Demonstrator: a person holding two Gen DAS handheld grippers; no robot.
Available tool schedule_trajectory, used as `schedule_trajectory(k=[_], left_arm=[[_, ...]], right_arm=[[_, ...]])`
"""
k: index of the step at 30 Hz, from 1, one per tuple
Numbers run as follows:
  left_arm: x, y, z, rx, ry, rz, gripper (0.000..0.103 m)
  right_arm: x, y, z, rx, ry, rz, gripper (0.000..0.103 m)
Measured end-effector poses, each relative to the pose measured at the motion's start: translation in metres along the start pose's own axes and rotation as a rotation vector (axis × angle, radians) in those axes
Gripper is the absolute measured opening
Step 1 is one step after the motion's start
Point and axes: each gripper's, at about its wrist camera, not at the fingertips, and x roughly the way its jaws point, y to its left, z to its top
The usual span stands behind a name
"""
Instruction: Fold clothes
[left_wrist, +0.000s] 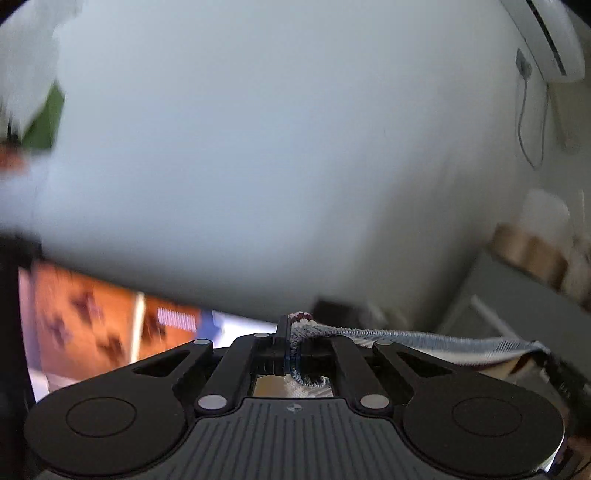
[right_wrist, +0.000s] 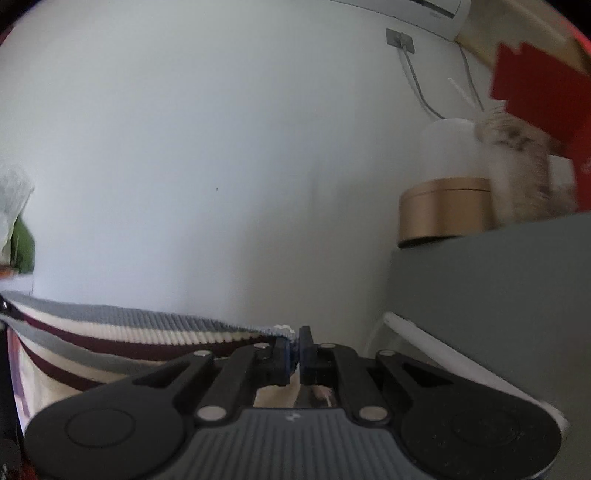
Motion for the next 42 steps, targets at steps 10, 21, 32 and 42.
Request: schedule_trajectory(k=[10, 21, 32, 42], left_arm=[[-0.024, 0.018, 0.024, 0.069, -0.028, -0.039, 0.002], [-0.058, 0.07, -0.212, 0.187, 0.476, -0.138, 0.002], [-0.092, 0.094, -0.442, 0.295, 0.626, -0.155, 0.002], [-0.119, 0.107, -0.494, 0.325, 0.6, -0.042, 0.005]], right_arm=[[0.01, 0.014, -0.012, -0.017, -0.067, 0.111, 0.003], [-0.074, 0.014, -0.228, 0.028, 0.375, 0.373, 0.003], [-0.179, 0.032, -0.435, 0.171, 0.674, 0.422, 0.003], [-0.236, 0.008, -0.467, 0.214, 0.695, 0.425, 0.006]])
